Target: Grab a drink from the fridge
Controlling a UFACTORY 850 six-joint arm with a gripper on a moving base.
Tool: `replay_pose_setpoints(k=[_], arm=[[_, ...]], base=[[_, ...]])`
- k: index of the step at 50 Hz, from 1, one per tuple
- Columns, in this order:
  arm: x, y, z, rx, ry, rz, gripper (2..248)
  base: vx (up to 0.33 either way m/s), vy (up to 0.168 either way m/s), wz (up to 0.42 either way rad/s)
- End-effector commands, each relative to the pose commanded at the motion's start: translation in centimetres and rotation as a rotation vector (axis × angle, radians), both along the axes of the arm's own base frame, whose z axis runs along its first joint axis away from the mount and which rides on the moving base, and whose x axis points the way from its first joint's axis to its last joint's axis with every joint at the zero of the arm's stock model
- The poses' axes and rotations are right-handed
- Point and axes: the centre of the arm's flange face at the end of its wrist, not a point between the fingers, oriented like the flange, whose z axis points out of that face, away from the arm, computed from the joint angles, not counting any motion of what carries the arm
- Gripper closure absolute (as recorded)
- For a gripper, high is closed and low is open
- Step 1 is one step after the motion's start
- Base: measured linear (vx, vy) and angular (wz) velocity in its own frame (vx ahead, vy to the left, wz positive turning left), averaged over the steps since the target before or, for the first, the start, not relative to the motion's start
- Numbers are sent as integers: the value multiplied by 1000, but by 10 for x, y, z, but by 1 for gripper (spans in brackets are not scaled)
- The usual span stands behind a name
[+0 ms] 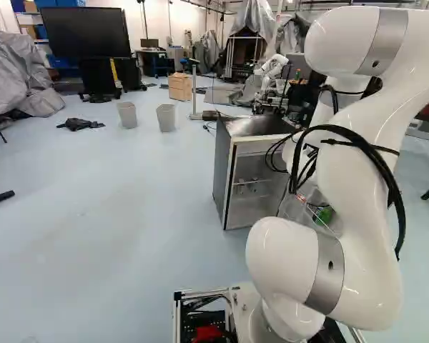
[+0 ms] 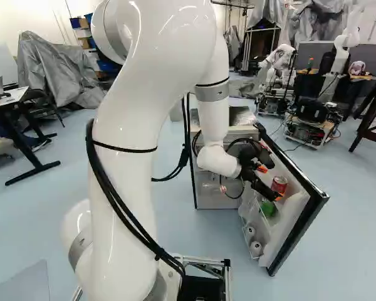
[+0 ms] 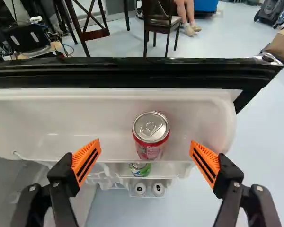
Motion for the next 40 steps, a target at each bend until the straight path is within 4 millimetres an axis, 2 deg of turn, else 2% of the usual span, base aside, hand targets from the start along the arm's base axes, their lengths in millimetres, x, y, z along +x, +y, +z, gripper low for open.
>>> replay_pose_setpoints(k=[40], arm=[[2, -8, -1, -6, 8, -5, 3]], base=[[0, 0, 0]])
